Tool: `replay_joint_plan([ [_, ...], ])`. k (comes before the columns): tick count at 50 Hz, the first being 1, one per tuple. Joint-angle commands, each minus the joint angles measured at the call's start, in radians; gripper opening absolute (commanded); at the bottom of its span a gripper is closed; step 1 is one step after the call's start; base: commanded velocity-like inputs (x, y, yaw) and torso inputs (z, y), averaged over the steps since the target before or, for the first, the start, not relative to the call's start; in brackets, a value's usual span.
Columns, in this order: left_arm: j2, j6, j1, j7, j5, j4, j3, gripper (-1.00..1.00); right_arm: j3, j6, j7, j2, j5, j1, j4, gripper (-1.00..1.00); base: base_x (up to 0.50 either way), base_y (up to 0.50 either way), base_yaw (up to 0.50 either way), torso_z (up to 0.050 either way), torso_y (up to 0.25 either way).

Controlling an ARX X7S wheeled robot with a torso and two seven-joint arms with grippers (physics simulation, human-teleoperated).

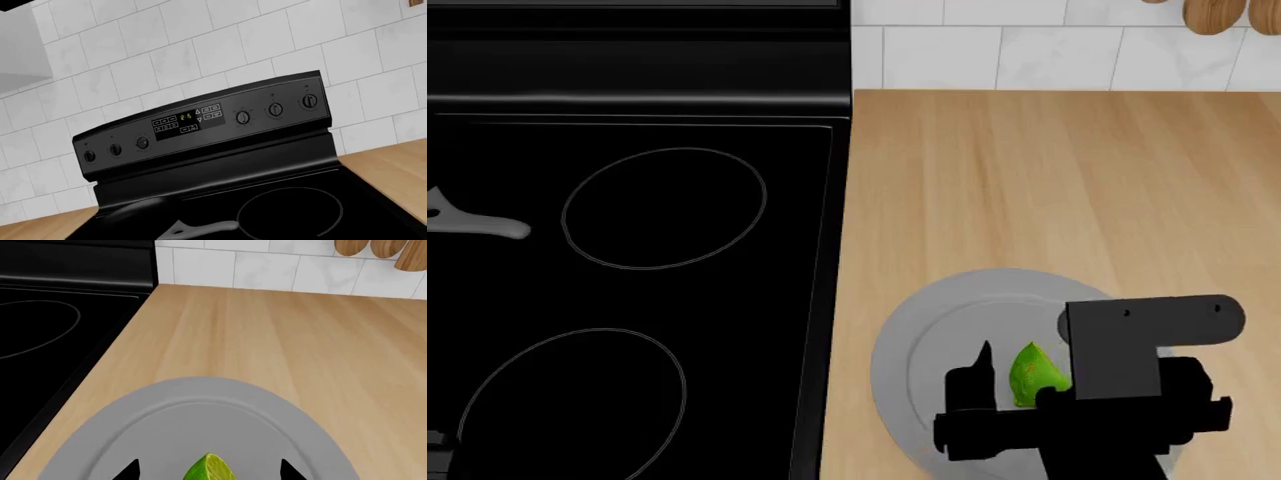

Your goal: Pick the lime from the plate and place it in the pan.

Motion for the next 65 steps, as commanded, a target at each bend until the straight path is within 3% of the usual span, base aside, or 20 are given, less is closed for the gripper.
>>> replay_joint_plan([
  [1, 0.013, -0.022, -0.014, 0.023, -0.01, 0.042, 0.008, 1.0, -0.006, -0.021, -0.029, -0.01, -0.026, 0.028, 0.071, 1.0, 0.0, 0.0, 0.0, 0.0, 0.0],
  [37, -0.006, -0.028, 0.006, 0.005, -0.039, 0.064, 0.006, 1.0, -0.032, -0.071, -0.047, -0.017, -0.033, -0.005, 0.168, 1.0, 0.0, 0.0, 0.0, 0.0, 0.0],
  [38, -0.006, -0.029, 0.006, 0.004, -0.04, 0.064, 0.005, 1.0, -0.033, -0.072, -0.046, -0.017, -0.034, -0.006, 0.166, -1.0, 0.0, 0.0, 0.0, 0.0, 0.0],
  [52, -0.014, -0.028, 0.007, -0.007, -0.052, 0.061, 0.005, 1.0, -0.025, -0.061, -0.027, -0.016, -0.025, -0.008, 0.13, -1.0, 0.0, 0.0, 0.0, 0.0, 0.0],
  [59, -0.014, 0.001, 0.004, -0.01, -0.046, 0.034, 0.016, 1.0, 0.108, 0.162, 0.064, -0.019, 0.137, 0.033, -0.225, -1.0, 0.0, 0.0, 0.0, 0.0, 0.0],
  [65, -0.006, 0.032, -0.012, -0.013, -0.038, 0.004, 0.03, 1.0, 0.166, 0.272, 0.101, -0.028, 0.224, 0.079, -0.344, -1.0, 0.0, 0.0, 0.0, 0.0, 0.0],
])
